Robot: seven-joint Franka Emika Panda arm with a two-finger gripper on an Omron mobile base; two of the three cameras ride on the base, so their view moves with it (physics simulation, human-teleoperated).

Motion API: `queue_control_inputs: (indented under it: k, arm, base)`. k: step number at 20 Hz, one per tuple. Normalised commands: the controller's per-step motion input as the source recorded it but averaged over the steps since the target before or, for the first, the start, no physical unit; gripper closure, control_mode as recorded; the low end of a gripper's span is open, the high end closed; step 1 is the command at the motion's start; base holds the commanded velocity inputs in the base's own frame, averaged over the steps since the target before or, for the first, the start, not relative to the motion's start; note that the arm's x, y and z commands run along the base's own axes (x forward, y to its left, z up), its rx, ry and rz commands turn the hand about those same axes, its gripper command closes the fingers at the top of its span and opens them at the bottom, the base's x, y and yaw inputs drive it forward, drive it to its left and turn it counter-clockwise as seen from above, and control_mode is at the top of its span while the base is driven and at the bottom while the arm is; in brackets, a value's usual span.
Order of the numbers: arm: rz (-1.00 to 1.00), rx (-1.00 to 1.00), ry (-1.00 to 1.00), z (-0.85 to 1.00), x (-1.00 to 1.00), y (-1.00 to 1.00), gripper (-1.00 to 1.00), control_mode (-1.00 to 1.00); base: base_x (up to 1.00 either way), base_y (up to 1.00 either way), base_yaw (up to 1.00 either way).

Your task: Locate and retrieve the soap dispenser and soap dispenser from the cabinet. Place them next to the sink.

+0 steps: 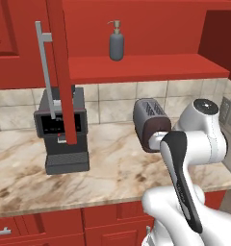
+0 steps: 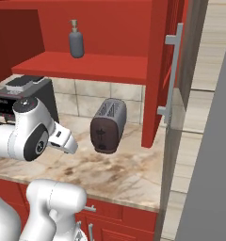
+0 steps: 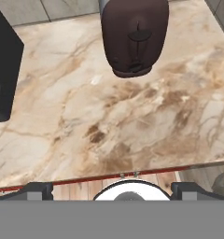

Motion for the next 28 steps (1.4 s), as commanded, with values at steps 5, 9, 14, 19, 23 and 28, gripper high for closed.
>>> queue_control_inputs:
  k: [5, 9, 14, 19, 23, 28]
  arm:
    - [0.02, 0.0, -0.11, 0.1, -0.14, 0.06, -1.0, -1.0]
    - [0.02, -0.05, -0.21, 0.39, -0.2, 0.13, -1.0, -1.0]
    - [0.0, 0.0, -0.29, 0.58, -0.12, 0.13, -1.0, -1.0]
    - [0.0, 0.0, -0.24, 0.6, -0.12, 0.1, -1.0, -1.0]
    - [0.04, -0.01, -0.18, 0.42, -0.04, 0.1, -1.0, -1.0]
    - [0.09, -0.07, -0.05, 0.23, 0.09, 0.01, -1.0, -1.0]
  base:
    - [0.0, 0.0, 0.0]
    - [0.0, 0.0, 0.0]
    - [0.0, 0.0, 0.0]
    - [0.0, 0.0, 0.0]
    - [0.0, 0.0, 0.0]
    - [0.0, 0.0, 0.0]
